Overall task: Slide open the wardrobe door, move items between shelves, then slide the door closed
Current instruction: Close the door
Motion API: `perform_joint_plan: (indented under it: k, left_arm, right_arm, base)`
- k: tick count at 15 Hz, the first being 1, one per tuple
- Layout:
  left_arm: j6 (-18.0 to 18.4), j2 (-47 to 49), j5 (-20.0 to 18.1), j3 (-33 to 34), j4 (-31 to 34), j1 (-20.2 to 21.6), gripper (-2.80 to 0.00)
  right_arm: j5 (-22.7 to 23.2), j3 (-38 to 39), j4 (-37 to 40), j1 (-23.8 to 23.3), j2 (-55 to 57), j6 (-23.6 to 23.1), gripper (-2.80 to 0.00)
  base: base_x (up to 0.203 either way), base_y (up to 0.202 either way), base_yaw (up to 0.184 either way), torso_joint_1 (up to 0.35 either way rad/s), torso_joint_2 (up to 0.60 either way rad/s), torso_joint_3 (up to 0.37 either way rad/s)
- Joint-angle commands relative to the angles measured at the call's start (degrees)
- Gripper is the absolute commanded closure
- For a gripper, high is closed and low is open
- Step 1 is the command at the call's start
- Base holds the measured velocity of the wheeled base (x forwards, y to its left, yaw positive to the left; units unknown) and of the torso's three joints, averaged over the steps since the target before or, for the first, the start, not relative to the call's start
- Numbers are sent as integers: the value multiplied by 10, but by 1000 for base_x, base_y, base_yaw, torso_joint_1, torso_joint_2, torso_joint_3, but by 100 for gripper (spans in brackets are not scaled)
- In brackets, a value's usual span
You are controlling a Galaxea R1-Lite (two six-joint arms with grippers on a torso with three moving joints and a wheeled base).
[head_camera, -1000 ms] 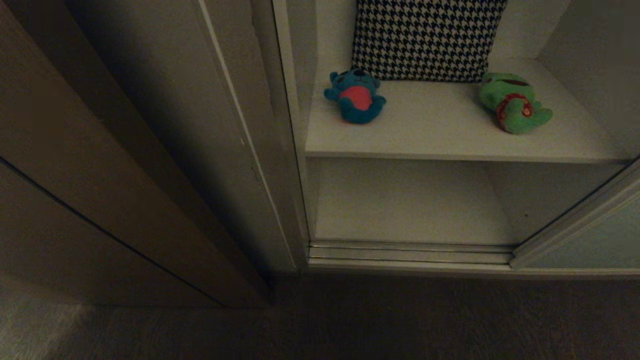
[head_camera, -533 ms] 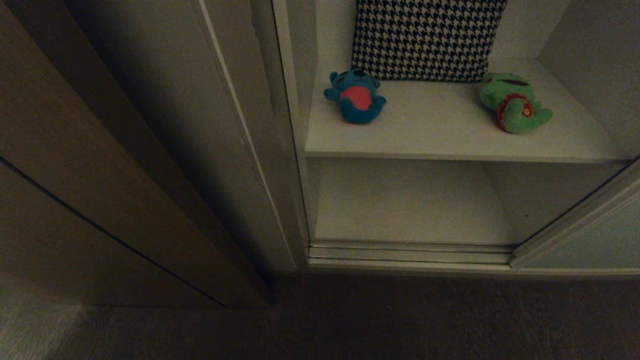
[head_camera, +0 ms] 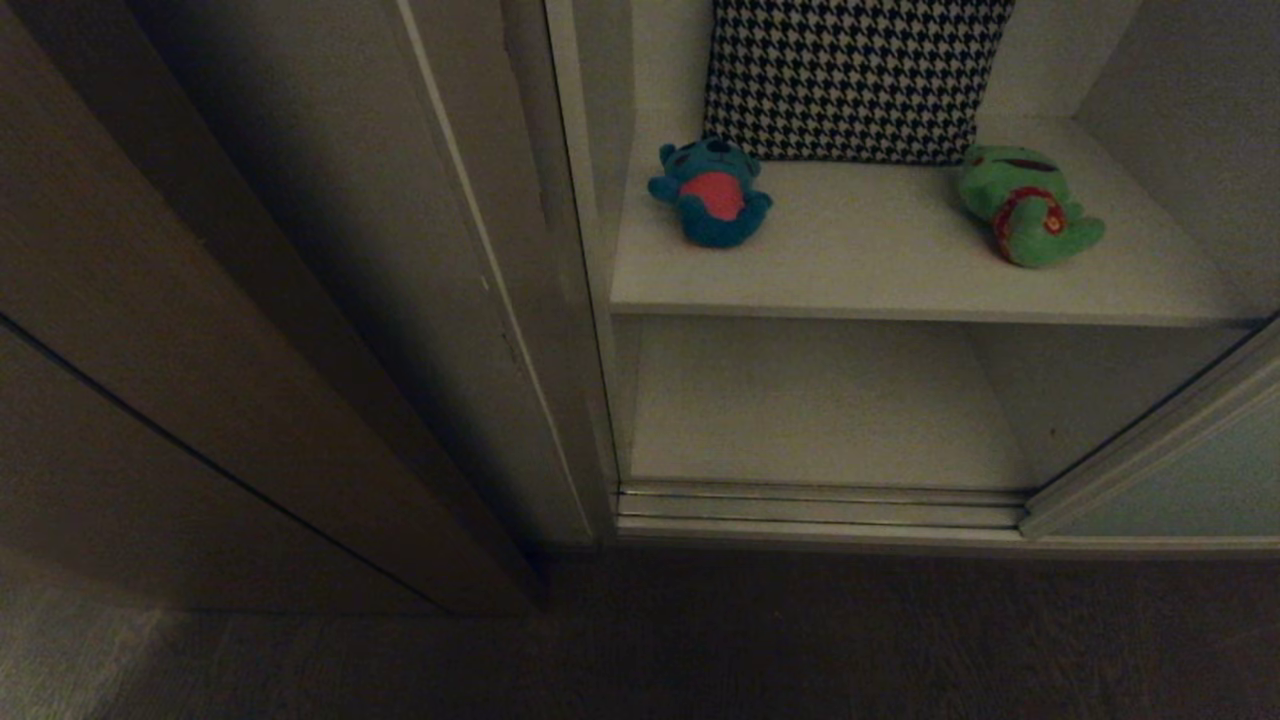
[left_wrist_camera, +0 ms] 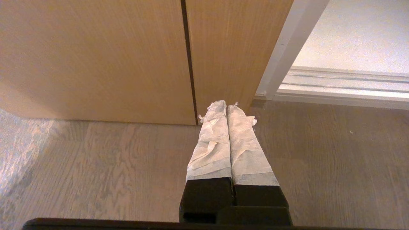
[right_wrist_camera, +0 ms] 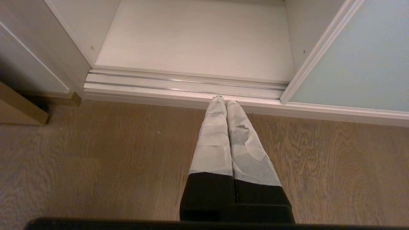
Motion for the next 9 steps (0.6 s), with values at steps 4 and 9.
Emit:
perform_joint_plan:
  k: [4,9]
  left_arm:
    - [0,1,0,0,0,0,0]
    - [0,1,0,0,0,0,0]
  right_arm:
    - [-1,1,0,0,0,0,0]
    - [0,1,0,0,0,0,0]
  base:
    - [0,0,0,0,0,0]
    - [0,0,0,0,0,0]
